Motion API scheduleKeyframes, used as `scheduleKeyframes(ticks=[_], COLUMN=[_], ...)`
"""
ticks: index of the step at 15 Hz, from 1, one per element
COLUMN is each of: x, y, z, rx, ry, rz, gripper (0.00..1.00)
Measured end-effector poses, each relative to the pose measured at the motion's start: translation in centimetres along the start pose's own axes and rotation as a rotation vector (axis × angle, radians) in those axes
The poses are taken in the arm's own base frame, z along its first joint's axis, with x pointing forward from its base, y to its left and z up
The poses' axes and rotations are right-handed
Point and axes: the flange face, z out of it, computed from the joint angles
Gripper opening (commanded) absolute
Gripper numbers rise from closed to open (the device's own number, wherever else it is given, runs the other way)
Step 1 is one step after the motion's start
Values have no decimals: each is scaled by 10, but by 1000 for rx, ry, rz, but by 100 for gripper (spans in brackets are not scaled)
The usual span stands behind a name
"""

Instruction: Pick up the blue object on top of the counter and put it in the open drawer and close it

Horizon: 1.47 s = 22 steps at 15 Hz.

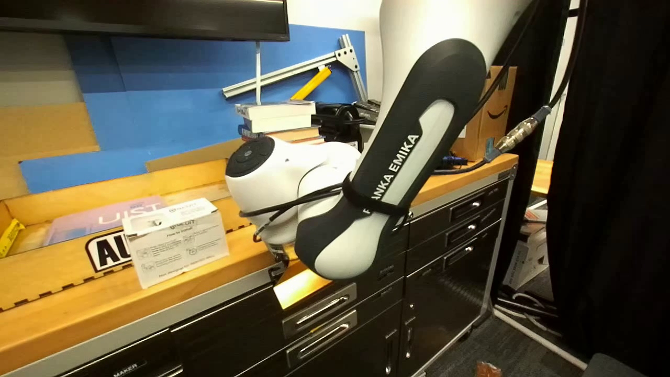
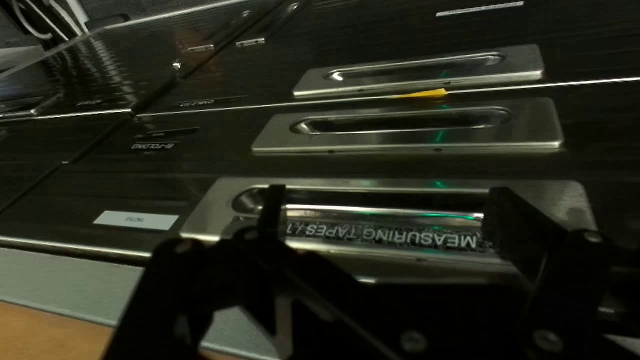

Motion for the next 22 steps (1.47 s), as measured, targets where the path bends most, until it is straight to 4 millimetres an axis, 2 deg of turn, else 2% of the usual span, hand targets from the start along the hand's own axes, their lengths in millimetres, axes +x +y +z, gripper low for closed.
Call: scheduleKeyframes(ticks=[5,8,11,16,19,22], x=[0,1,-3,-4,7,22], y=[2,23,42,66,102,143], z=[-2,-18,-57,-134,-168,-189], rx=[-10,-51,-38,106,202,297], ry=[-14,-162,-314,-471,-542,-566], rz=[-15,-77,-177,-363,-438,-413], gripper=[100,100,100,100,100,100])
